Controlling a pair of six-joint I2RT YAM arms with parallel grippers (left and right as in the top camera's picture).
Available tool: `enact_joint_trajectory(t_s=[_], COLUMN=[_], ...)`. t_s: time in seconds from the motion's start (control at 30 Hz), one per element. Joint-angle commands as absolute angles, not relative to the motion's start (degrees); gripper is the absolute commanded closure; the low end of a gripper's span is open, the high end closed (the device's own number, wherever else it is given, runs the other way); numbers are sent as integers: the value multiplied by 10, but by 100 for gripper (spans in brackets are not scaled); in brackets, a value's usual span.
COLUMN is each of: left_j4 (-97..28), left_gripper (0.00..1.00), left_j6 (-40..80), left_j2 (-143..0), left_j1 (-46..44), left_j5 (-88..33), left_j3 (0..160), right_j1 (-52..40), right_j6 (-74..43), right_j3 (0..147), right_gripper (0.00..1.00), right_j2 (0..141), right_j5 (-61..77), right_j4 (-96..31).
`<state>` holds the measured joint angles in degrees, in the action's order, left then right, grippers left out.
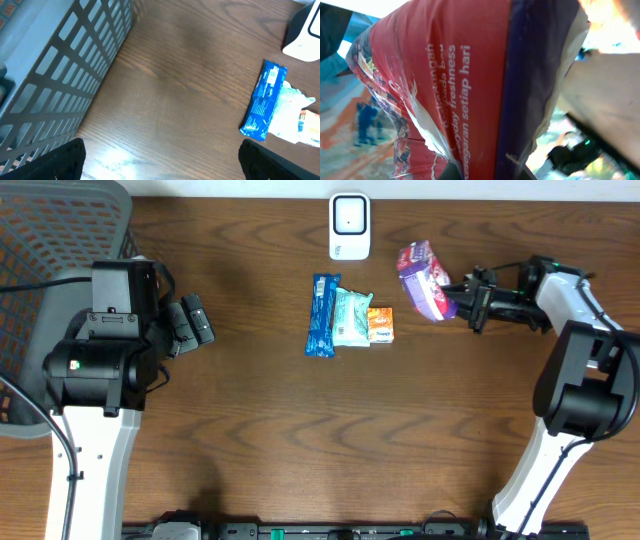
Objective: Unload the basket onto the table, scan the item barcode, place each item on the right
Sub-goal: 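Lift the Carefree pack and carry it up toward the scanner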
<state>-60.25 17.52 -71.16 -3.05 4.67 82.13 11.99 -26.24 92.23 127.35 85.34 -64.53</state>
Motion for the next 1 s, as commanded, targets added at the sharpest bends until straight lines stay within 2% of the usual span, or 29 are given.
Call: enact_joint_trajectory(t_s=[0.0, 0.47, 0.67, 0.73, 0.87, 0.97], left_j4=[-604, -604, -604, -604, -604, -604], left_gripper=[2, 2, 2, 2, 2, 2], left_j6=[168, 168, 168, 168, 168, 168], left_j2=[-714, -714, -714, -714, -714, -714], left_j1=[-29, -29, -29, -29, -29, -29], left_j5=[52, 52, 52, 52, 52, 52], left_j3=[827, 827, 827, 827, 827, 827], right_j1=[91, 49, 20, 3, -35, -60], right_j6=[-302, -279, -254, -299, -362, -373], right_j3=[922, 927, 1018, 1071, 1172, 1208], right_gripper=[99, 99, 99, 99, 99, 99], right_j2=[1270, 1270, 1270, 1270, 1270, 1270], right_j5=[895, 894, 869, 790, 540, 433], right_j4=[-661, -668, -642, -595, -518, -439])
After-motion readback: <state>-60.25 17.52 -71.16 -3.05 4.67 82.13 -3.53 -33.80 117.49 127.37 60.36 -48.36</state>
